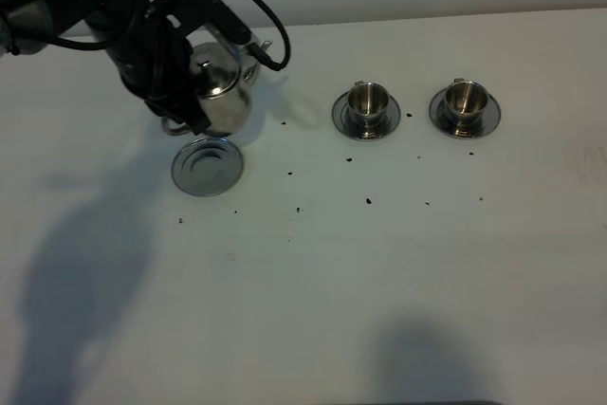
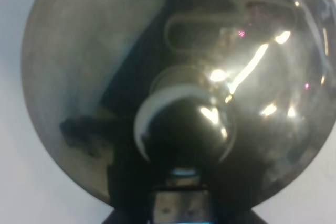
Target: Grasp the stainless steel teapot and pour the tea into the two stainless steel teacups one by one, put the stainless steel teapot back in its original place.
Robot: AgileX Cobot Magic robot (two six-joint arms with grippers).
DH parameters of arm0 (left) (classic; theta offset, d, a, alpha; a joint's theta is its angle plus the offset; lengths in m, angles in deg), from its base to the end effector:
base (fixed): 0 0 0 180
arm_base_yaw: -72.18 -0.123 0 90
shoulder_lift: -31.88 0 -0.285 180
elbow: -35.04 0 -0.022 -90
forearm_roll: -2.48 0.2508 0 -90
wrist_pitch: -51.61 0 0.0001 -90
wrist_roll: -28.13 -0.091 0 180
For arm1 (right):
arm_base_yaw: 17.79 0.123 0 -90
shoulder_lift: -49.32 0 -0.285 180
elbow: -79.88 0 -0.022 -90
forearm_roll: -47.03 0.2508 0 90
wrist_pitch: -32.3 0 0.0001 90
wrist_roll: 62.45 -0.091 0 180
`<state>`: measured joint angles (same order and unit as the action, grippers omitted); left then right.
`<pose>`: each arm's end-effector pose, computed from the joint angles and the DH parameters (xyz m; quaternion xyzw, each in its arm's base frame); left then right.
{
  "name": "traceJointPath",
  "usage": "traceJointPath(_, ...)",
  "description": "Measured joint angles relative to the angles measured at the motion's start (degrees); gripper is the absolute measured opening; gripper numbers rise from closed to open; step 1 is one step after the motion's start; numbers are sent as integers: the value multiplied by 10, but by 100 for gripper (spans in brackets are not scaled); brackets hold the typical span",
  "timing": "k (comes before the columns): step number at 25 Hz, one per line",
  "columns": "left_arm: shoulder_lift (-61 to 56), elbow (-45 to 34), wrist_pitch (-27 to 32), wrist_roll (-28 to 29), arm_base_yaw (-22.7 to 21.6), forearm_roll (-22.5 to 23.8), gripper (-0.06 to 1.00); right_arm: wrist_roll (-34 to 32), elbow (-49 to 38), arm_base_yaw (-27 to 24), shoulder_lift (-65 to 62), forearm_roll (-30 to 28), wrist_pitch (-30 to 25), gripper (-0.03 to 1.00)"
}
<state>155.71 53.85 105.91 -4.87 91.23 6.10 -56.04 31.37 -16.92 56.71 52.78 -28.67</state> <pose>0.4162 -0.1388 0.2310 0.4436 0.8776 0.0501 0.1746 -0.0065 0.0079 0.2776 -0.0562 0.8491 0.0248 0.5246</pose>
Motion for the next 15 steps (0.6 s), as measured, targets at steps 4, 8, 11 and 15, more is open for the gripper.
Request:
traceJointPath(4,0,0,-54,-9,27,0,23,0,0,0,0,0,0,44)
traceJointPath(8,5,26,-70,-11,47,-1,23,0,0,0,0,0,0,44)
traceJointPath(11,15,63,-70,-11,59,-2,23,0,0,0,0,0,0,44)
traceJointPath(15,43,127,-53,-11,71,-2,23,0,0,0,0,0,0,44)
